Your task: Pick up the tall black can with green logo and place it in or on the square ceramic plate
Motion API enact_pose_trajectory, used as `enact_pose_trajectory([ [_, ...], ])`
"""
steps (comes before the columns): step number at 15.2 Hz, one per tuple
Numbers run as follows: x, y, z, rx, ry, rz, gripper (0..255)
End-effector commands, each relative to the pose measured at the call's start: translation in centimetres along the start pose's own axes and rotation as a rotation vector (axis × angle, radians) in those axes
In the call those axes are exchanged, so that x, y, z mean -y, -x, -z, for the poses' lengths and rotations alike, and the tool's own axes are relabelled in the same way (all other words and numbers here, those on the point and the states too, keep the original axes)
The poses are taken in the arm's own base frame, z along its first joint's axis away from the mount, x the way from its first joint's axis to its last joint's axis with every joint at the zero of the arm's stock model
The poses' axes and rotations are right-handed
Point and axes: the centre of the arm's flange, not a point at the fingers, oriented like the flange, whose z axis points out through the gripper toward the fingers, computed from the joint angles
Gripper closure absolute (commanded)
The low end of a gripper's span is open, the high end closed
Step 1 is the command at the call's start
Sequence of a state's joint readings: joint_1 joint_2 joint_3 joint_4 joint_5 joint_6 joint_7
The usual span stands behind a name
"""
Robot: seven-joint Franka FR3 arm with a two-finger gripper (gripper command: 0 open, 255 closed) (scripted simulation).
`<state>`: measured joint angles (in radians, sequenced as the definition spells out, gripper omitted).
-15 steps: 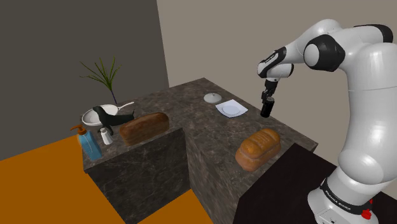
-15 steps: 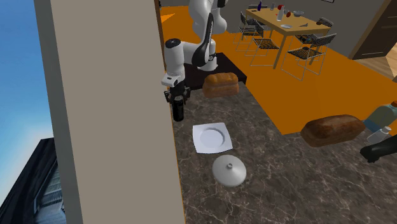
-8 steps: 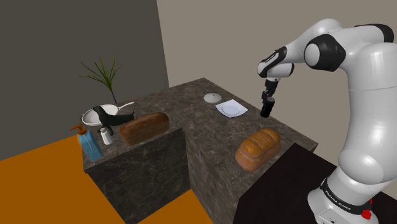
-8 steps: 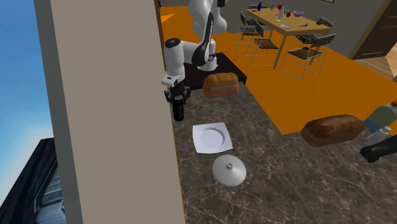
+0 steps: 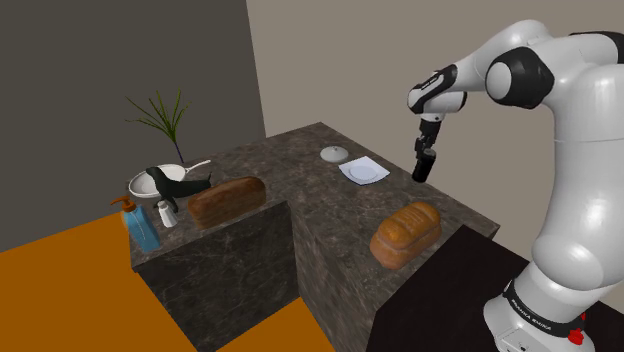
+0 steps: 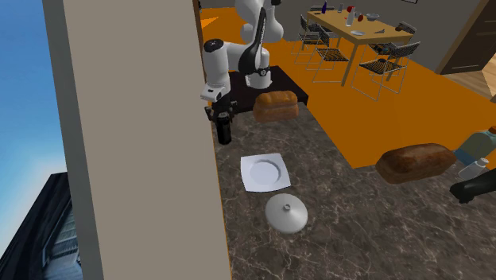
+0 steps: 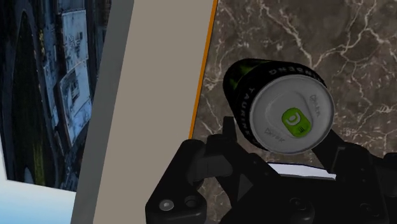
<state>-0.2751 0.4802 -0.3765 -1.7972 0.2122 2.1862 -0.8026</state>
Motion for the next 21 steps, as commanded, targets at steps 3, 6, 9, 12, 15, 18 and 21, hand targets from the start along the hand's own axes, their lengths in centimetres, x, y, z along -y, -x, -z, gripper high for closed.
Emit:
enact_pose_trajectory([
  [3, -1.1, 0.2, 3.4, -0.038, 0.038, -0.018, 255],
  [6, -1.1, 0.2, 5.0, -0.038, 0.038, -0.018, 255],
  [9, -1.1, 0.3, 6.2, -0.038, 0.038, -0.018, 255],
  [12, 1.0, -3.0, 7.0, -0.038, 0.038, -0.018, 255],
  [15, 3.0, -6.3, 7.9, -0.038, 0.038, -0.018, 255],
  [18, 5.0, -9.6, 8.7, -0.038, 0.038, -0.018, 255],
  [21, 7.0, -12.9, 9.6, -0.038, 0.038, -0.018, 255],
])
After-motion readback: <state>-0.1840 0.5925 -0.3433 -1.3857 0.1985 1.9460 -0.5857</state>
